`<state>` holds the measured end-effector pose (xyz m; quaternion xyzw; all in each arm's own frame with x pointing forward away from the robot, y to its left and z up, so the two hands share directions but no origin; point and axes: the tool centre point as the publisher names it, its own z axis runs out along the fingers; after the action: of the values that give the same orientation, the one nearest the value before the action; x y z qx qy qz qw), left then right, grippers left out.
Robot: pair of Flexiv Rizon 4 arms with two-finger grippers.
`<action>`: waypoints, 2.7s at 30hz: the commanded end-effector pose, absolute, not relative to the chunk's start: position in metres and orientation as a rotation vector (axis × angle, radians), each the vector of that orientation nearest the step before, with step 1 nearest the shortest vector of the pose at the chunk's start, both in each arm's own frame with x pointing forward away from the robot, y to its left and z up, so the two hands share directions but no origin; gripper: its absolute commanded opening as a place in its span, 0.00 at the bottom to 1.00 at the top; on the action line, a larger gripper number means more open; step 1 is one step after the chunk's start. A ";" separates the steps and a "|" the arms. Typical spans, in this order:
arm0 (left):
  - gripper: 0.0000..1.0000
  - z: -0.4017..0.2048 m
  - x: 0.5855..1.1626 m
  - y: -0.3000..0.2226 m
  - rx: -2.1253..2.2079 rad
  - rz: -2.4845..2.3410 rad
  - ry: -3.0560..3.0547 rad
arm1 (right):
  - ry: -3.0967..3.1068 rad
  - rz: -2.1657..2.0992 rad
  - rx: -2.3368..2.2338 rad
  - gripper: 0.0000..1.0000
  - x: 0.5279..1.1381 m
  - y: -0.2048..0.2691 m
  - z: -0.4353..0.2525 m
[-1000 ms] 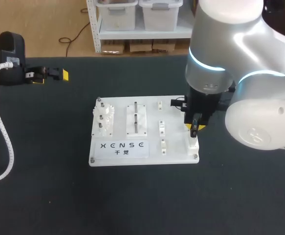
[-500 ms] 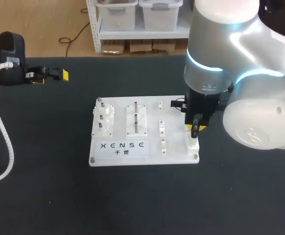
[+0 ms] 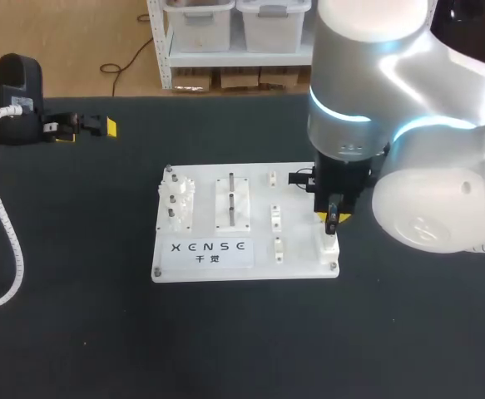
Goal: Insert the USB connector, Ethernet cable, and multi-pin plug into their matching sockets one by one.
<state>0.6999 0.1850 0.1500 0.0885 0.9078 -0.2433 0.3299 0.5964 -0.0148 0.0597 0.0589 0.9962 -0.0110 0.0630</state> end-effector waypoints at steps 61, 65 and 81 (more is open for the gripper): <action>1.00 0.150 0.700 0.185 0.231 -0.636 2.374 | 2.947 -0.036 0.090 0.00 0.601 -0.011 0.063; 1.00 0.150 0.700 0.185 0.231 -0.636 2.374 | 2.950 -0.037 0.080 0.00 0.600 -0.011 0.062; 1.00 0.150 0.700 0.185 0.231 -0.636 2.374 | 2.958 -0.036 0.079 0.00 0.598 -0.012 0.059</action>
<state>0.6999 0.1850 0.1500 0.0885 0.9078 -0.2433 0.3299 0.5996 -0.0118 0.0615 0.0264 0.9955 -0.0125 0.0906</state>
